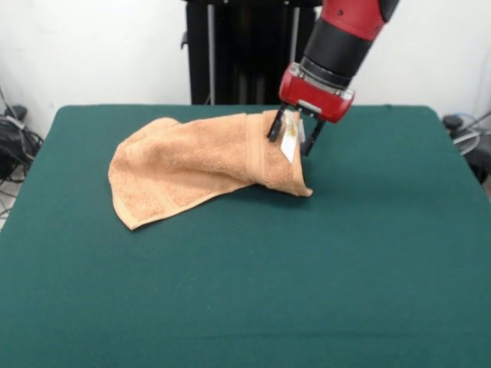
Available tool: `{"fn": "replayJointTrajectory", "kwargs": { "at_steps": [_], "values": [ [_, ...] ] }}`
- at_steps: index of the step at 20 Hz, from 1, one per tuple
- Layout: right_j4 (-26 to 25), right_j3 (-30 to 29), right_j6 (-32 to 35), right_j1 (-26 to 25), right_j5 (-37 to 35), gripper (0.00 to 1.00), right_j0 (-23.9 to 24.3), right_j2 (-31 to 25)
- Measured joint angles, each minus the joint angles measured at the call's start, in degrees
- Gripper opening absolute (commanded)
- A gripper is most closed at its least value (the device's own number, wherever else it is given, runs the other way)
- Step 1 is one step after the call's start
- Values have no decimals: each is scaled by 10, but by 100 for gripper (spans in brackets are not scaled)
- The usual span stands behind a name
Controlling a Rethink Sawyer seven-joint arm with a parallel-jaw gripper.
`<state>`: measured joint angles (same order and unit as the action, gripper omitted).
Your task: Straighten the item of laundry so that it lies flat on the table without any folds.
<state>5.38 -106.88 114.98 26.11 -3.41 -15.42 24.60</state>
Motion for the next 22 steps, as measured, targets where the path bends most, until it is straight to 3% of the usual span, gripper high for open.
{"fn": "replayJointTrajectory", "kwargs": {
  "at_steps": [9, 22],
  "values": [
    [0, 32, 0, -76, -4, 100, -91, 124],
    [24, 48, 0, -148, -43, 100, -129, 223]
  ]
}}
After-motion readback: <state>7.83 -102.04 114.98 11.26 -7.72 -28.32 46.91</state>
